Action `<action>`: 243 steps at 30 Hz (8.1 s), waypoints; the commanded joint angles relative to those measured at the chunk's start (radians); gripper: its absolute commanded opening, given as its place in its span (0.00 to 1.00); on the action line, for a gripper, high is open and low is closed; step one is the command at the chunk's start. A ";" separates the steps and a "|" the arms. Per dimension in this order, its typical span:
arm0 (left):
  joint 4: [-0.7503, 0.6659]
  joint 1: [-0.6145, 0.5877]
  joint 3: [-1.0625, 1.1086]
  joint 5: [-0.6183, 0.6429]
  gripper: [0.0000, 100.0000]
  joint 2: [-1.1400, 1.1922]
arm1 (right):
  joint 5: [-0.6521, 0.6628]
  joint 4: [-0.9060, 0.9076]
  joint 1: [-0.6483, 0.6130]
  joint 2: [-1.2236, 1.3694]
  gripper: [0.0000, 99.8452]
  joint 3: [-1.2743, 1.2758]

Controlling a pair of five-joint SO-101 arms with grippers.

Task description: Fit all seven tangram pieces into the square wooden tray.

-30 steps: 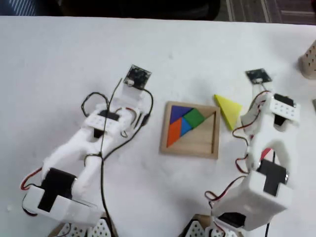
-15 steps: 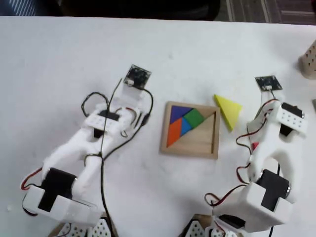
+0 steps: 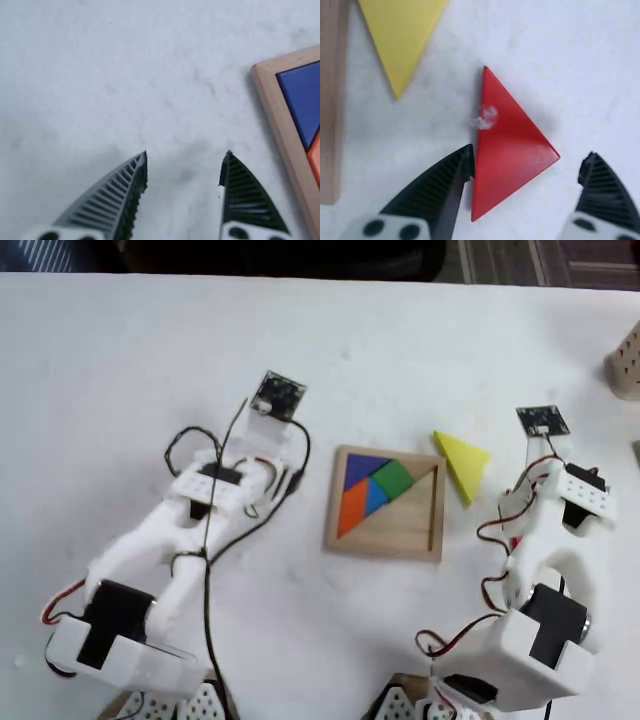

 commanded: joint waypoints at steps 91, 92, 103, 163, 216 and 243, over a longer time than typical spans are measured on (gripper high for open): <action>-0.023 -0.022 -0.055 -0.008 0.24 -0.002 | -0.086 -0.085 0.065 0.249 0.09 -0.071; -0.023 -0.022 -0.055 -0.008 0.24 -0.002 | -0.063 -0.084 0.065 0.249 0.09 -0.071; -0.023 -0.022 -0.055 -0.009 0.24 -0.002 | -0.002 -0.082 0.070 0.242 0.02 -0.068; -0.023 -0.022 -0.055 -0.009 0.24 -0.004 | -0.003 0.070 0.205 -0.024 0.02 -0.089; -0.023 -0.024 -0.055 -0.009 0.24 -0.004 | 0.103 -0.099 0.265 -0.036 0.23 0.040; -0.023 -0.024 -0.055 -0.009 0.24 -0.004 | 0.190 -0.073 0.170 0.378 0.23 -0.080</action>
